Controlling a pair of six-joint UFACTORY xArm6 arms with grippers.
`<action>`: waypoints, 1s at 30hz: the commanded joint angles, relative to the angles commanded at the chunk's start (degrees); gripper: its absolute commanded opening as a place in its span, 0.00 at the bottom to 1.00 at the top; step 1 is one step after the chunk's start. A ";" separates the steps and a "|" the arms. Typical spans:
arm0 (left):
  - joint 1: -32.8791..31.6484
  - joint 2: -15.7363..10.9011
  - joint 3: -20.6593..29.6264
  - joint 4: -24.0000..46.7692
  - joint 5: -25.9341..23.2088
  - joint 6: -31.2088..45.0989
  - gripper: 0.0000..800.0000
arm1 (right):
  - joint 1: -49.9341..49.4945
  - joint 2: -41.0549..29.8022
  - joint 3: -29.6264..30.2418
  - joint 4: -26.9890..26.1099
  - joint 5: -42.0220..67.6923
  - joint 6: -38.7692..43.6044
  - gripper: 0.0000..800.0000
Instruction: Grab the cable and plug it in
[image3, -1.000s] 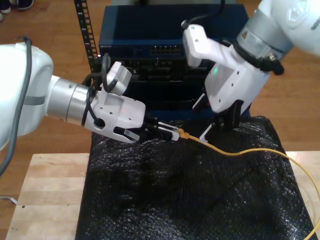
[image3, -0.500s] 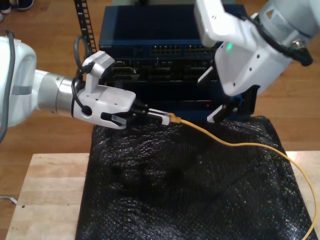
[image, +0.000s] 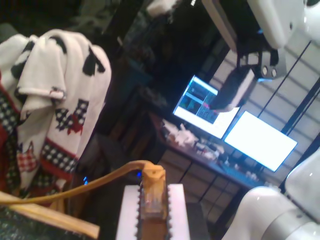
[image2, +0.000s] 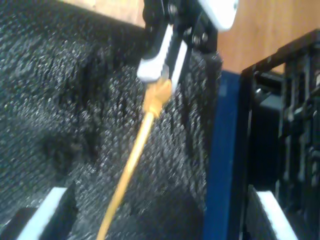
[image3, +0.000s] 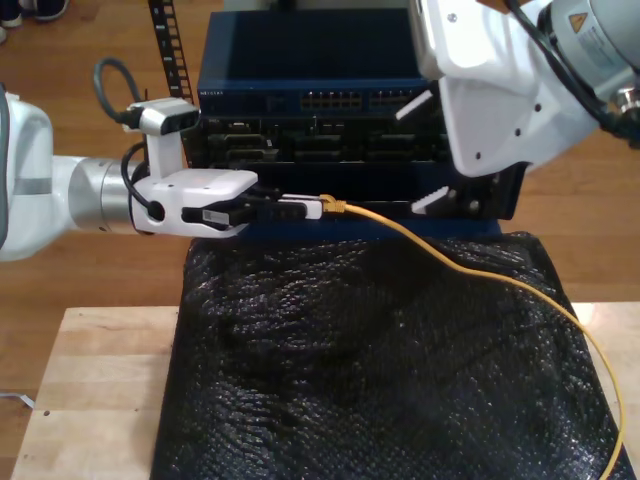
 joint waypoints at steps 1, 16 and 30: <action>0.35 0.53 0.00 -0.44 0.53 -0.09 0.00 | 0.97 -0.44 0.62 0.00 -1.23 -0.79 1.00; 0.97 5.89 -2.81 -5.45 11.69 -2.20 0.00 | 8.44 -6.07 5.54 0.26 -7.65 -6.51 0.99; 0.79 6.33 -3.69 -5.54 17.49 -3.43 0.00 | 13.19 -7.12 6.95 0.26 -13.45 -8.70 0.99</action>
